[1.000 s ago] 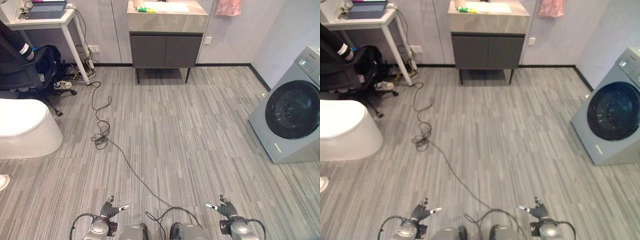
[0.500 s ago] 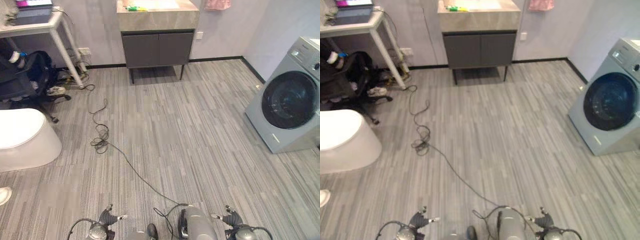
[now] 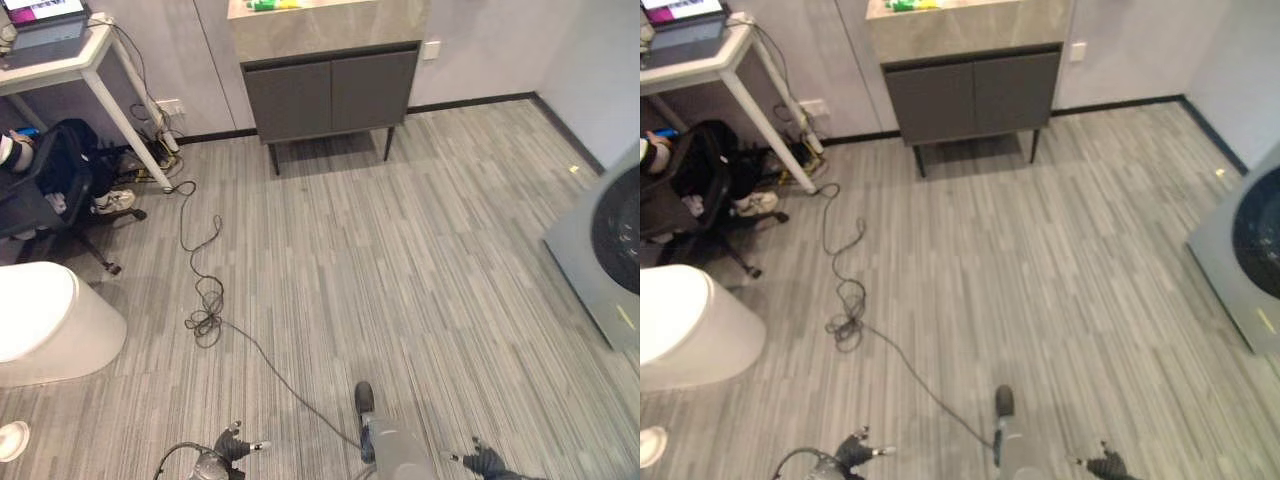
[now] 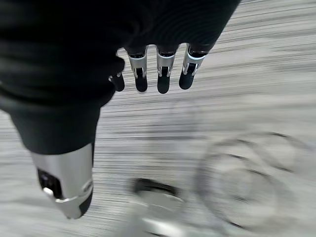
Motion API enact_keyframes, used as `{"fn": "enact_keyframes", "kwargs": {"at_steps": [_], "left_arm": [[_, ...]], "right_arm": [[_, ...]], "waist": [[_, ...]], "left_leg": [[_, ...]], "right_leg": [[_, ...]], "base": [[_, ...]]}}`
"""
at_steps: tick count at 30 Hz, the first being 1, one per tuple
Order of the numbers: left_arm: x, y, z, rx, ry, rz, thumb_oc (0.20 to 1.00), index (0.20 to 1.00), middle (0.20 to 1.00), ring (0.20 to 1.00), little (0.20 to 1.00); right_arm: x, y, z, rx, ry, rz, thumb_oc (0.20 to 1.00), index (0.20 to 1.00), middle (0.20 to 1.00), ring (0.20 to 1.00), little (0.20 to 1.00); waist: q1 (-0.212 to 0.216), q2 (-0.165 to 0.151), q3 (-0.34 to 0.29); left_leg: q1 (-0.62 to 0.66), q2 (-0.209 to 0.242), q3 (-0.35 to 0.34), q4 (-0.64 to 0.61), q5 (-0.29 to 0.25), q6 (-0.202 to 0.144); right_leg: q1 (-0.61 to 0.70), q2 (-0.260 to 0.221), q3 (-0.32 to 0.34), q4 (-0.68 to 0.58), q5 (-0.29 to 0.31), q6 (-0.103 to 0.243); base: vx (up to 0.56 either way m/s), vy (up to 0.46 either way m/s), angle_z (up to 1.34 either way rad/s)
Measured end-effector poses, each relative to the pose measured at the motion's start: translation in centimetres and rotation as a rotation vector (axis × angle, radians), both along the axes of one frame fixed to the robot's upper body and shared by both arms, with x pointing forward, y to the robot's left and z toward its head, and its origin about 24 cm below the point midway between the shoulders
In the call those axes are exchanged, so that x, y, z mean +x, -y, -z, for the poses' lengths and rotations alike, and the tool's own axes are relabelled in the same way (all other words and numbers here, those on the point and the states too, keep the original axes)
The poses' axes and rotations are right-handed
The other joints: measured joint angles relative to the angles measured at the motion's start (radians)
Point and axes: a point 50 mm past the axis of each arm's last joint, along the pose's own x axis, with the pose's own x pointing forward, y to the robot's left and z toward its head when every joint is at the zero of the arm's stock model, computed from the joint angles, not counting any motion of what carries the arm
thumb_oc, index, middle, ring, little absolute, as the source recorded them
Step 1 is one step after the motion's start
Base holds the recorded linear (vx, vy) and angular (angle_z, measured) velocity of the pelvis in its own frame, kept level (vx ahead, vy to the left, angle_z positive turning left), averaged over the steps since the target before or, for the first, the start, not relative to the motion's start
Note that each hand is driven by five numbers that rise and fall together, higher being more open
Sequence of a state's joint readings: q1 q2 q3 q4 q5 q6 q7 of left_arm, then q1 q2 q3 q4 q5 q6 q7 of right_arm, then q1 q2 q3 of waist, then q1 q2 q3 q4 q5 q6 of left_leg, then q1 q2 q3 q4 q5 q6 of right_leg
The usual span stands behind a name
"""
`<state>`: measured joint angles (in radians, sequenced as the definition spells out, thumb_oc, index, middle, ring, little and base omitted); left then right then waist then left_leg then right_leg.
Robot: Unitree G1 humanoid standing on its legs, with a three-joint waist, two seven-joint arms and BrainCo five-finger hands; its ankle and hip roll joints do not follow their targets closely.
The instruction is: Put brush and paste in cup on sink, flatten towel.
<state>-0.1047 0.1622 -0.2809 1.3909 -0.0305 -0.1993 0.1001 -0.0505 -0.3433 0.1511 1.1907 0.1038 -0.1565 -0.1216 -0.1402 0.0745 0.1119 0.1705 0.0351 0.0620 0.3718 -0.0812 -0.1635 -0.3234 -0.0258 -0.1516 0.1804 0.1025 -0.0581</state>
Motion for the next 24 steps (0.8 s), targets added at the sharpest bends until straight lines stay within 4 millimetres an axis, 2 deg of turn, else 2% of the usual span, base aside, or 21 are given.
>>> {"fn": "enact_keyframes", "kwargs": {"at_steps": [1,2,3,4,5,6,7,8,10,11,12,13,14,15,16,17,18,19,21,22,24], "left_arm": [[0.1,-0.2,-0.1,0.001,0.003,0.006,1.000,1.000,1.000,1.000,1.000],[1.6,-0.9,-0.7,0.020,0.051,0.038,1.000,1.000,1.000,1.000,1.000],[1.9,-3.6,-1.5,0.084,0.078,0.043,1.000,1.000,1.000,1.000,1.000],[1.5,-5.2,-1.7,0.122,0.065,0.019,1.000,1.000,1.000,1.000,1.000],[1.5,-6.1,-2.0,0.145,0.056,0.010,1.000,1.000,1.000,1.000,1.000],[2.1,-6.6,-2.3,0.161,0.069,0.014,1.000,1.000,1.000,1.000,1.000],[1.7,-7.1,-2.3,0.177,0.063,-0.002,1.000,1.000,1.000,1.000,1.000],[1.0,-6.4,-1.9,0.157,0.041,-0.008,1.000,1.000,1.000,1.000,1.000],[-0.9,-6.0,-1.2,0.147,-0.016,-0.013,1.000,1.000,1.000,1.000,1.000],[-2.1,-6.5,-1.0,0.161,-0.054,-0.031,1.000,1.000,1.000,1.000,1.000],[-2.5,-6.5,-0.8,0.163,-0.076,-0.051,1.000,1.000,1.000,1.000,1.000],[-3.1,-6.0,-0.6,0.151,-0.096,-0.055,1.000,1.000,1.000,1.000,1.000],[-4.9,-5.6,-0.1,0.139,-0.142,-0.064,1.000,1.000,1.000,1.000,1.000],[-4.9,-5.6,-0.1,0.139,-0.142,-0.064,1.000,1.000,1.000,1.000,1.000],[-6.3,-5.4,0.2,0.136,-0.184,-0.083,1.000,1.000,1.000,1.000,1.000],[-6.5,-5.2,0.2,0.134,-0.191,-0.075,1.000,1.000,1.000,1.000,1.000],[-5.3,-5.2,0.1,0.136,-0.156,-0.057,1.000,1.000,1.000,1.000,1.000],[-4.7,-6.3,-0.4,0.164,-0.131,-0.073,1.000,1.000,1.000,1.000,1.000],[-5.1,-7.0,-0.5,0.184,-0.141,-0.077,1.000,1.000,1.000,1.000,1.000],[-3.8,-6.7,-0.6,0.189,-0.122,-0.034,1.000,1.000,1.000,1.000,1.000],[-2.1,-5.9,-0.8,0.187,-0.079,0.062,1.000,1.000,1.000,1.000,1.000]], "right_arm": [[0.2,-0.2,0.0,-0.004,0.004,-0.033,1.000,1.000,1.000,1.000,1.000],[0.0,-0.6,0.1,-0.003,-0.009,-0.069,1.000,1.000,1.000,1.000,1.000],[0.2,-0.4,0.2,-0.009,-0.035,-0.068,1.000,1.000,1.000,1.000,1.000],[0.8,-0.4,-0.1,-0.018,-0.017,-0.075,1.000,1.000,1.000,1.000,1.000],[1.8,-0.1,-0.6,-0.040,0.008,-0.079,1.000,1.000,1.000,1.000,1.000],[1.0,0.4,-0.4,-0.051,-0.019,-0.073,1.000,1.000,1.000,1.000,1.000],[1.2,0.8,-0.6,-0.072,-0.018,-0.082,1.000,1.000,1.000,1.000,1.000],[1.3,1.8,-1.1,-0.104,-0.014,-0.080,1.000,1.000,1.000,1.000,1.000],[0.8,1.9,-1.0,-0.136,-0.042,-0.130,1.000,1.000,1.000,1.000,1.000],[0.7,1.2,-0.6,-0.134,-0.061,-0.182,1.000,1.000,1.000,1.000,1.000],[0.8,0.9,-0.5,-0.140,-0.072,-0.205,1.000,1.000,1.000,1.000,1.000],[1.4,0.8,-0.7,-0.144,-0.057,-0.216,1.000,1.000,1.000,1.000,1.000],[0.7,0.2,-0.2,-0.158,-0.104,-0.294,1.000,1.000,1.000,1.000,1.000],[0.7,0.2,-0.2,-0.158,-0.104,-0.294,1.000,1.000,1.000,1.000,1.000],[-1.0,-0.3,0.7,-0.155,-0.172,-0.330,1.000,1.000,1.000,1.000,1.000],[-1.5,-0.6,0.9,-0.148,-0.184,-0.328,1.000,1.000,1.000,1.000,1.000],[-2.8,-1.3,1.5,-0.120,-0.215,-0.321,1.000,1.000,1.000,1.000,1.000],[-4.3,-1.9,2.1,-0.095,-0.250,-0.305,1.000,1.000,1.000,1.000,1.000],[-5.1,-2.3,2.4,-0.077,-0.275,-0.276,1.000,1.000,1.000,1.000,1.000],[-5.4,-2.2,2.4,-0.073,-0.278,-0.264,1.000,1.000,1.000,1.000,1.000],[-5.6,-2.0,2.4,-0.067,-0.281,-0.255,1.000,1.000,1.000,1.000,1.000]], "waist": [[-0.003,-0.019,-0.001],[0.021,-0.052,0.008],[0.097,-0.118,0.018],[0.096,-0.156,0.013],[0.093,-0.182,0.018],[0.085,-0.217,0.019],[0.103,-0.221,0.016],[0.095,-0.176,0.020],[0.115,-0.122,-0.004],[0.140,-0.123,-0.014],[0.158,-0.124,-0.009],[0.170,-0.108,0.016],[0.194,-0.101,0.001],[0.194,-0.101,0.001],[0.212,-0.117,-0.010],[0.194,-0.114,-0.005],[0.176,-0.146,-0.013],[0.180,-0.182,-0.016],[0.194,-0.210,-0.035],[0.178,-0.213,-0.049],[0.181,-0.183,-0.037]], "left_leg": [[-0.116,0.030,-0.004,0.207,0.107,0.010],[-0.299,0.060,0.001,0.477,0.435,0.055],[-0.639,0.153,0.030,0.816,0.370,0.189],[-0.720,0.132,0.036,0.804,0.338,0.182],[-0.791,0.083,0.032,0.765,0.277,0.155],[-0.828,0.071,0.084,0.722,0.224,0.138],[-0.802,0.087,0.176,0.485,0.209,0.153],[-0.796,0.080,0.173,0.337,0.207,0.160],[-0.770,0.015,0.106,0.034,0.207,0.164],[-0.707,-0.040,0.036,-0.292,0.200,0.148],[-0.675,-0.057,-0.003,-0.448,0.187,0.133],[-0.689,-0.053,-0.004,-0.415,0.173,0.154],[-0.689,-0.035,0.013,-0.384,0.084,0.149],[-0.689,-0.035,0.013,-0.384,0.084,0.149],[-0.659,-0.012,0.126,-0.287,0.001,0.187],[-0.661,-0.007,0.123,-0.267,0.091,0.220],[-0.646,-0.009,0.140,-0.267,0.134,0.226],[-0.611,-0.026,0.144,-0.261,0.157,0.223],[-0.583,-0.049,0.155,-0.223,0.162,0.221],[-0.548,-0.073,0.179,-0.213,0.157,0.236],[-0.486,-0.086,0.189,-0.284,0.162,0.237]], "right_leg": [[0.043,0.010,0.002,-0.013,-0.055,-0.056],[0.074,0.016,-0.005,-0.020,-0.115,-0.076],[0.134,0.062,0.004,-0.011,-0.146,-0.103],[0.186,0.054,0.003,-0.024,-0.150,-0.109],[0.229,0.030,-0.002,-0.015,-0.184,-0.158],[0.269,0.003,-0.015,-0.048,-0.211,-0.097],[0.298,-0.005,-0.006,-0.040,-0.229,-0.047],[0.330,0.021,-0.003,-0.030,-0.239,-0.008],[0.399,0.056,0.014,-0.065,-0.256,0.037],[0.448,0.051,0.042,-0.140,-0.271,0.067],[0.491,0.061,0.073,-0.201,-0.273,0.066],[0.522,0.075,0.111,-0.208,-0.282,0.065],[0.565,0.075,0.144,-0.221,-0.298,0.062],[0.565,0.075,0.144,-0.221,-0.298,0.062],[0.623,0.075,0.197,-0.233,-0.348,0.049],[0.635,0.084,0.194,-0.196,-0.360,0.048],[0.608,0.071,0.210,-0.112,-0.361,0.056],[0.598,0.036,0.230,-0.040,-0.335,0.101],[0.588,0.007,0.251,0.046,-0.313,0.116],[0.546,-0.022,0.222,0.189,-0.263,0.142],[0.420,-0.040,0.223,0.431,-0.193,0.184]], "base": [[0.62,-0.817,0.49],[0.30,-0.381,0.11],[0.60,-0.360,-0.23],[0.64,-0.283,-0.60],[0.72,-0.175,0.02],[0.30,-0.027,-0.12],[0.49,0.084,-0.16],[0.56,0.134,-0.43],[0.57,0.115,-0.54],[0.51,0.069,-0.96],[0.47,0.070,-1.15],[0.87,0.158,-1.29],[0.54,0.110,-0.86],[0.59,0.141,-1.23],[0.20,0.054,-0.65],[0.59,0.242,-0.46],[0.73,0.364,0.14],[0.72,0.363,-0.05],[0.38,0.244,-0.54],[0.40,0.297,-0.40],[0.38,0.328,-0.16]]}}
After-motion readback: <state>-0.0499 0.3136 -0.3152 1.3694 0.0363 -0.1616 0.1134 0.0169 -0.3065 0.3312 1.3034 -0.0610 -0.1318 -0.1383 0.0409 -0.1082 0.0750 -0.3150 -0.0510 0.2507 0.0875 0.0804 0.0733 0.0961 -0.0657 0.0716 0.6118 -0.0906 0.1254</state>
